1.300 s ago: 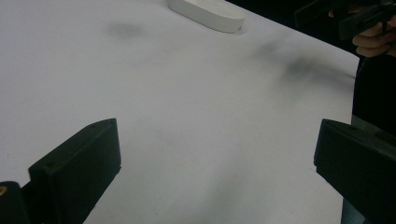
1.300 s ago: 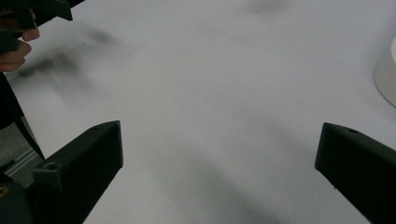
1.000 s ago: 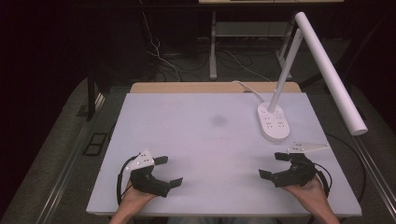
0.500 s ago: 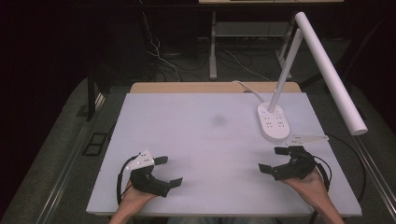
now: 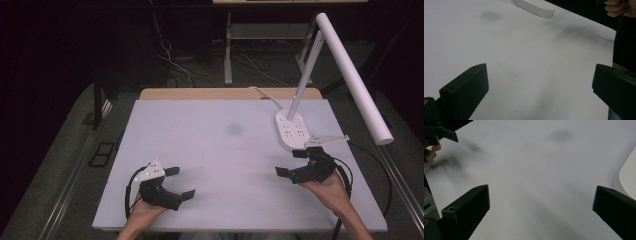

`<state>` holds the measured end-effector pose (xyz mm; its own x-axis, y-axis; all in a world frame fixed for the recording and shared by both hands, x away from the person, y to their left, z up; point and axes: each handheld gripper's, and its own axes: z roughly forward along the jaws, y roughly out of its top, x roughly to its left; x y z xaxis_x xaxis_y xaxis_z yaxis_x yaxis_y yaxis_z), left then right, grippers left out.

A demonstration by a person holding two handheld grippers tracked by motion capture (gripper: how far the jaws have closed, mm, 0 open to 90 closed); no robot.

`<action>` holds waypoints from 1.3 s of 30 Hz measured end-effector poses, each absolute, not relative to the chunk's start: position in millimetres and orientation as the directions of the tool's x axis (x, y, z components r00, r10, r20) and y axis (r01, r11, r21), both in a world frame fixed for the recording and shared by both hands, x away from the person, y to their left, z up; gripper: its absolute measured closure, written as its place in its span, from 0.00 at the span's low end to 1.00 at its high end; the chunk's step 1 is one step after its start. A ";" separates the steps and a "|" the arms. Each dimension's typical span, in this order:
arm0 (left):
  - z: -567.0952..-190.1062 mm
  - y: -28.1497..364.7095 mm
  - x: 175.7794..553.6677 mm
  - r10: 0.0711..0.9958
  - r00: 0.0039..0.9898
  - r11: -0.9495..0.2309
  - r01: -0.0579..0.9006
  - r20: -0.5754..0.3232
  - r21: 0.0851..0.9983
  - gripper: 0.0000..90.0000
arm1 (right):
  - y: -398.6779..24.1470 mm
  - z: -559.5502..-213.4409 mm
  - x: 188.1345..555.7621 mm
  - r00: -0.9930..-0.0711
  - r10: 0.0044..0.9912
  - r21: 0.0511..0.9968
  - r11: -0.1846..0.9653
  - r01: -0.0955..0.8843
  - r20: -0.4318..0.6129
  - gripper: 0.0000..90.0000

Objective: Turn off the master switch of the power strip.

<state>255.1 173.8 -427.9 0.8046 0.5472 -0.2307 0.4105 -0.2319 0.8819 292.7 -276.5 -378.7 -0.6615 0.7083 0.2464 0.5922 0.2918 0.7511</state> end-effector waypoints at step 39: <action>-425.7 173.7 256.0 0.552 0.801 -0.206 0.402 -0.234 0.892 0.00 | -268.5 -358.3 346.8 -0.661 0.719 0.753 0.310 0.580 0.213 0.00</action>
<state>256.0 173.7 -425.7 0.8007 0.5516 -0.2336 0.4023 -0.2063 0.8920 346.8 -268.5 -358.3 -0.6612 0.7192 0.2133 0.5805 0.3104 0.7528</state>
